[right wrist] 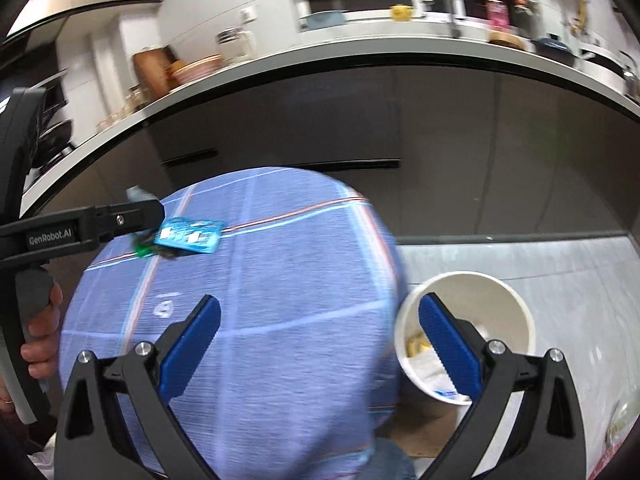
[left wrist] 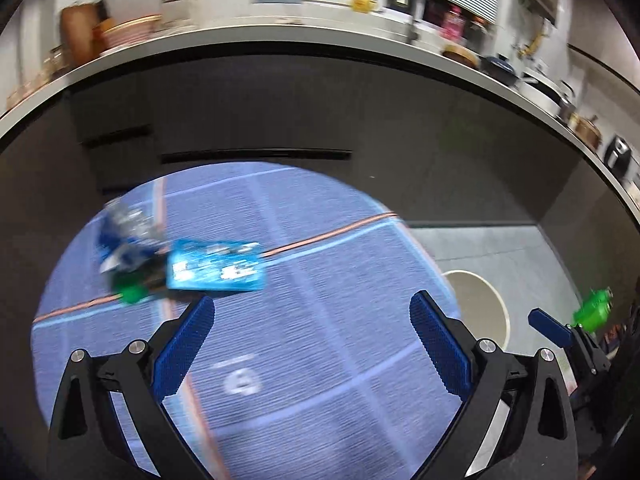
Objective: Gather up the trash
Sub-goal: 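Move both open grippers back over the table toward the blister pack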
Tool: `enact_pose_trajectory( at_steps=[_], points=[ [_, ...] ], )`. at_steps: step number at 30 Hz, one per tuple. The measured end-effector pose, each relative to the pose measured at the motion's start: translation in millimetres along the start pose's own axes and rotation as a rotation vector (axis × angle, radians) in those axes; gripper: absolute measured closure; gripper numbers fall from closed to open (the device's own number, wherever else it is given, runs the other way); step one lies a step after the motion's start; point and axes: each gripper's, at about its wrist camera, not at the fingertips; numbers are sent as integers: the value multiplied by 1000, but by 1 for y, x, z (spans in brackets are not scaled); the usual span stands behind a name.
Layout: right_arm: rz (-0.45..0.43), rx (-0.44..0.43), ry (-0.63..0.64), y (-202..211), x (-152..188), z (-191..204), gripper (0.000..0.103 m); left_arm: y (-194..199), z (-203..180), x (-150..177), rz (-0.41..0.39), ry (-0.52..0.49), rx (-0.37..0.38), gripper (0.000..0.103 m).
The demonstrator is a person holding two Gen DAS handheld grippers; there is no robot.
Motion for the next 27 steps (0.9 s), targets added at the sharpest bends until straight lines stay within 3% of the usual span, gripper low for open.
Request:
enact_pose_trajectory(
  at_steps=[12,22,27],
  points=[
    [116,-144,160,-60,-16,106,4,14,124,22,16,145,-123,9],
    [217,-129,353,-139,-24,159,4,-21,182,17,66,118,-144,9],
    [260,-81,456,-173,-24,173,13,-43,190,7,83,69,-149,9]
  ],
)
Point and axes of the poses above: each gripper's, at about its wrist camera, not at the fingertips, and y roughly against the way its jaws point, z to its left, x to its underside, and after that the axes turned 6 degrees about -y, right-handed
